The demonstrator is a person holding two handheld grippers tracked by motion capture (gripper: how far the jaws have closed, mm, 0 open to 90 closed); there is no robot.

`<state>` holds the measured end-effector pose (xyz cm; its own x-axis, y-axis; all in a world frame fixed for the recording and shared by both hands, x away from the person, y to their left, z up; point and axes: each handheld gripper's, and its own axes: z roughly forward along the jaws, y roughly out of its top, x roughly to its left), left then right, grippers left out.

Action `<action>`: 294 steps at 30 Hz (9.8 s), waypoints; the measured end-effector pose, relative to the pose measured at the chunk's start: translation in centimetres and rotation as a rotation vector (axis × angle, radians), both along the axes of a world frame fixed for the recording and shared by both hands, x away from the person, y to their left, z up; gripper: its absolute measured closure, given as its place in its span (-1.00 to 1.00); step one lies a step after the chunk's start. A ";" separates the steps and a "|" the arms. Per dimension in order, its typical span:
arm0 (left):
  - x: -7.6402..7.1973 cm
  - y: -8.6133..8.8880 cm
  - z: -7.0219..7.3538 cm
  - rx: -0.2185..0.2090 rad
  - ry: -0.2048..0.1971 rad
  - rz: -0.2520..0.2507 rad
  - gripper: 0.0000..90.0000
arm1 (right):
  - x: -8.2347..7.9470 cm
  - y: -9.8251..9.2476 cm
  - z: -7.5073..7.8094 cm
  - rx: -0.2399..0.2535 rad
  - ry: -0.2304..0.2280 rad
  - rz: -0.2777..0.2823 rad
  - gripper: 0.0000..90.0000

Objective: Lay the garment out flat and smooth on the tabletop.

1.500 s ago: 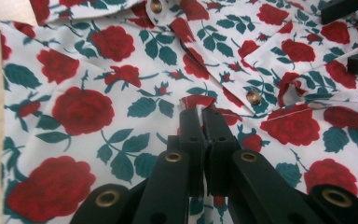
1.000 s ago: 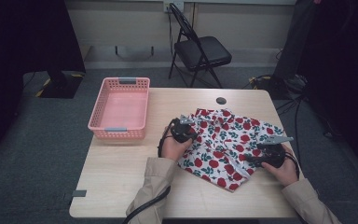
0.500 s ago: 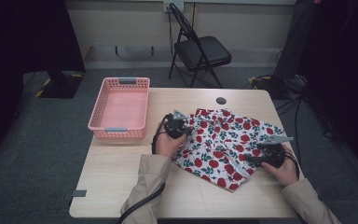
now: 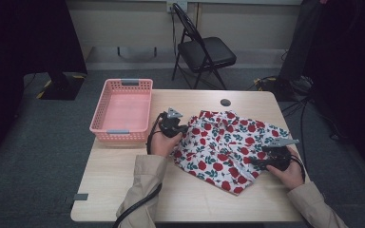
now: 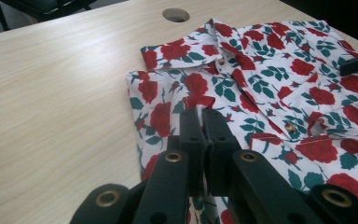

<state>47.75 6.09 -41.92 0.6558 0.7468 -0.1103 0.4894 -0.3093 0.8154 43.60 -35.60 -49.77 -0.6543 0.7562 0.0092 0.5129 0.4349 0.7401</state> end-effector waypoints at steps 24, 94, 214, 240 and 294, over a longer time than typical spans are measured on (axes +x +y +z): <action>0.6 6.8 -0.1 -0.037 -0.050 0.160 0.43 | 0.0 0.0 0.0 0.000 0.000 0.000 -0.62; -3.6 -3.1 -7.9 0.145 0.004 -0.157 -0.46 | 3.1 -0.4 0.0 -0.003 -0.003 0.002 -0.61; -1.9 -3.3 -7.9 0.151 0.003 -0.115 -0.45 | 0.9 0.8 2.8 0.176 0.002 0.089 0.97; -1.9 -3.3 -7.9 0.150 0.003 -0.113 -0.45 | -5.9 -2.9 3.0 0.205 -0.016 0.120 0.96; -1.9 -3.4 -7.9 0.150 0.002 -0.111 -0.45 | -7.8 -5.5 4.1 0.214 -0.056 0.023 -0.11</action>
<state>45.85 2.73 -49.86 0.7351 0.6779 -0.0048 0.4471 -0.4794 0.7552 35.82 -41.10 -45.65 -0.6757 0.7255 0.1306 0.4597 0.2763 0.8440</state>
